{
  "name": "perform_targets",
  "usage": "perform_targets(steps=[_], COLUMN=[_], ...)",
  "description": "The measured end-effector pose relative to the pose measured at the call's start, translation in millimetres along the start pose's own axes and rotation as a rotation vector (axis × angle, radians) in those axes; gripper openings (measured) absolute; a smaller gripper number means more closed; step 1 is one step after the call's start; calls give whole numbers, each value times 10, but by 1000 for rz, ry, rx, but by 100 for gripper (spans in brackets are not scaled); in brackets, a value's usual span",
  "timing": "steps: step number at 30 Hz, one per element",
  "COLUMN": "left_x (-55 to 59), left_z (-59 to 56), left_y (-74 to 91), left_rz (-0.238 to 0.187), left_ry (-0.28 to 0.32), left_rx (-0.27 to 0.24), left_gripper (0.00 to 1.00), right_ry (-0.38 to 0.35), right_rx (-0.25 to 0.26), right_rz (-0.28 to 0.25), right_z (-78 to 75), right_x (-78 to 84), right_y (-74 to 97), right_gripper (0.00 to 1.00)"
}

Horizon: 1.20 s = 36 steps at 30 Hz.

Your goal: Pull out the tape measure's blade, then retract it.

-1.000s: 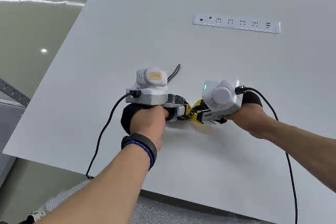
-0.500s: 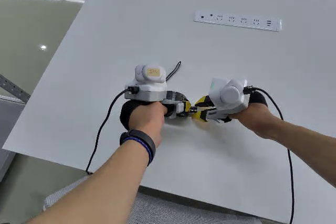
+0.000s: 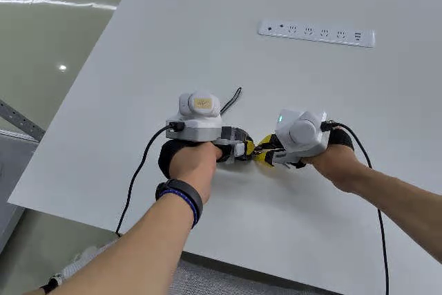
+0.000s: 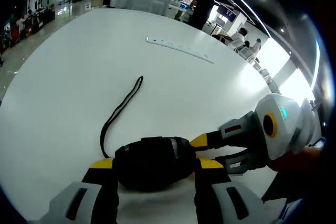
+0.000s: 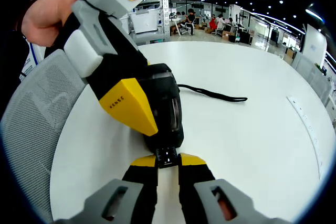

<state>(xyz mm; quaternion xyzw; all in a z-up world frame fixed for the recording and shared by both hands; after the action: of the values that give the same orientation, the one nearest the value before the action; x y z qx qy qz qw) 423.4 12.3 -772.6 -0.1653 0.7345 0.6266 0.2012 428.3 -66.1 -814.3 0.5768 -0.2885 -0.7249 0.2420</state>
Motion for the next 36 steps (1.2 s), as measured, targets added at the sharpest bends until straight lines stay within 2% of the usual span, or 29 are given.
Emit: perform_targets(steps=[14,21,25,28,29,30,31,36], left_x=[-30,-35,-29,-32,-43,-22,-18,-13], left_z=[23,51,109,99,96,76,109,105], left_y=[-30,-23,-10,-14,-19,-9,-21,-28], left_rz=[2,2,1,1,-11,3,10,9], left_ry=[-18,-21,-16,-22,-67,-44,-82,-57], left_rx=[6,4,3,2,-5,-1,-9,-4], left_gripper=[54,54,54,54,53,53,52,53], right_ry=[36,37,50,61,65,67,67,52], right_rx=[-27,-31,-43,-50,-53,-53,-54,-43], right_rz=[47,48,55,64,68,70,72,58], right_z=[-2,-1,0,5,8,7,4,-8], right_x=[-60,-73,-122,-128,-132,-132,-131,-107], right_y=[-30,-48,-91,-86,-82,-81,-76,-79], right_gripper=[13,13,13,13,13,13,13,14])
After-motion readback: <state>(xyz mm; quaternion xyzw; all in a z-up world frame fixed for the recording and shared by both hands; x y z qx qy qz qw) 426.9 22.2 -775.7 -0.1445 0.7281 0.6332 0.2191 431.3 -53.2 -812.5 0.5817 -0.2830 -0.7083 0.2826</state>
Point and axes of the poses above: the centre of the closed fingertips' face, and the gripper's own axes: y roughly backward along the fingers, z roughly to its left, x roughly out of its underside, the point moved 3 cm from there along y, roughly backward along the fingers, and after that the axes turned 11 degrees about -x, right-handed, at the moved point
